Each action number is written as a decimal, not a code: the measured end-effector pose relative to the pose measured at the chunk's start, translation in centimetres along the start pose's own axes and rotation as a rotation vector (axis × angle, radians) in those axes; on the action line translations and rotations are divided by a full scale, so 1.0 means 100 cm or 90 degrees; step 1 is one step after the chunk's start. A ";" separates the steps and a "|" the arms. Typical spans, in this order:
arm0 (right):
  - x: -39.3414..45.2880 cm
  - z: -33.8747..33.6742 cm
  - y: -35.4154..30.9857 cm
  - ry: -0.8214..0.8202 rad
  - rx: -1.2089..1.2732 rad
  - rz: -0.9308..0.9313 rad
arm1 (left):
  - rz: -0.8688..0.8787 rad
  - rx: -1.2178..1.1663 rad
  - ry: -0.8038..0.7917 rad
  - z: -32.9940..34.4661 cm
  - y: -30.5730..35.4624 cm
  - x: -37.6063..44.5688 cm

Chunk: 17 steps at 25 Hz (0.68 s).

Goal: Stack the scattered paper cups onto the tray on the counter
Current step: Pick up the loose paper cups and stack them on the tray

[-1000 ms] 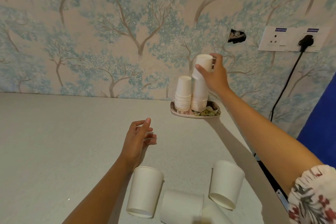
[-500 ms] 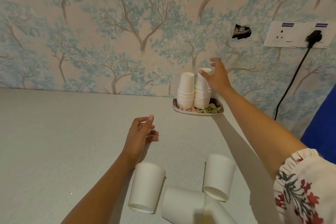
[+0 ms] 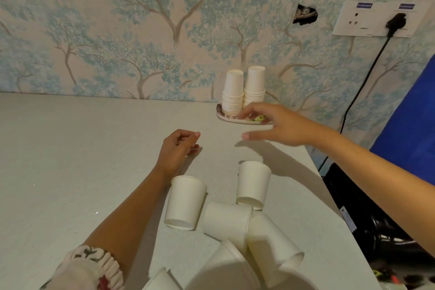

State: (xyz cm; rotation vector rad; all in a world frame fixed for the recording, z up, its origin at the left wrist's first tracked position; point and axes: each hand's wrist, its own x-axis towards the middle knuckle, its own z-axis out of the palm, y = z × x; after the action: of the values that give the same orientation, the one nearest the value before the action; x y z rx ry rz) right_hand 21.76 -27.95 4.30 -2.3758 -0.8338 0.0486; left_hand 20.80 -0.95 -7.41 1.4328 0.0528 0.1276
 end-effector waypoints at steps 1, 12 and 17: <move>-0.015 0.005 -0.008 -0.068 -0.012 -0.002 | 0.002 0.019 -0.003 0.000 0.001 -0.002; -0.058 0.044 -0.025 -0.252 -0.362 -0.128 | -0.317 0.175 -0.266 -0.027 0.068 -0.027; -0.046 0.049 -0.019 -0.210 -0.424 -0.176 | -0.411 0.484 -0.335 -0.031 0.094 -0.061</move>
State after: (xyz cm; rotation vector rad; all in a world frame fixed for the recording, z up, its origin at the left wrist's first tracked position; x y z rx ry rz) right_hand 15.94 -26.75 0.64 -2.8756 -1.5226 0.0588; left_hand 13.87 2.61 1.23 2.0846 0.1366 -0.8842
